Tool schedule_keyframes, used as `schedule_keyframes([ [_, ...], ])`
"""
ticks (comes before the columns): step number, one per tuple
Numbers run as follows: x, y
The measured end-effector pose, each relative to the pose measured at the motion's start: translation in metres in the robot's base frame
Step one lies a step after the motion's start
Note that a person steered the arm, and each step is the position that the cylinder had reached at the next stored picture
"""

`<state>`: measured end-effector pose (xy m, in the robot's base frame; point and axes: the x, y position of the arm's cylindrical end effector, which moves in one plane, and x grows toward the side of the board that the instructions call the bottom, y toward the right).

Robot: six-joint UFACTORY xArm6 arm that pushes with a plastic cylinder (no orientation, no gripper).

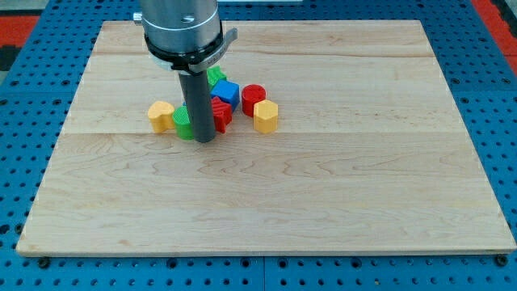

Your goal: Slide the yellow heart above the triangle

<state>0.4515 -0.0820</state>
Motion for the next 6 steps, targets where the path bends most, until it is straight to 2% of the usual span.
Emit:
schedule_keyframes([
  [2,0.023,-0.023],
  [4,-0.032,-0.135],
  [6,-0.053,-0.116],
])
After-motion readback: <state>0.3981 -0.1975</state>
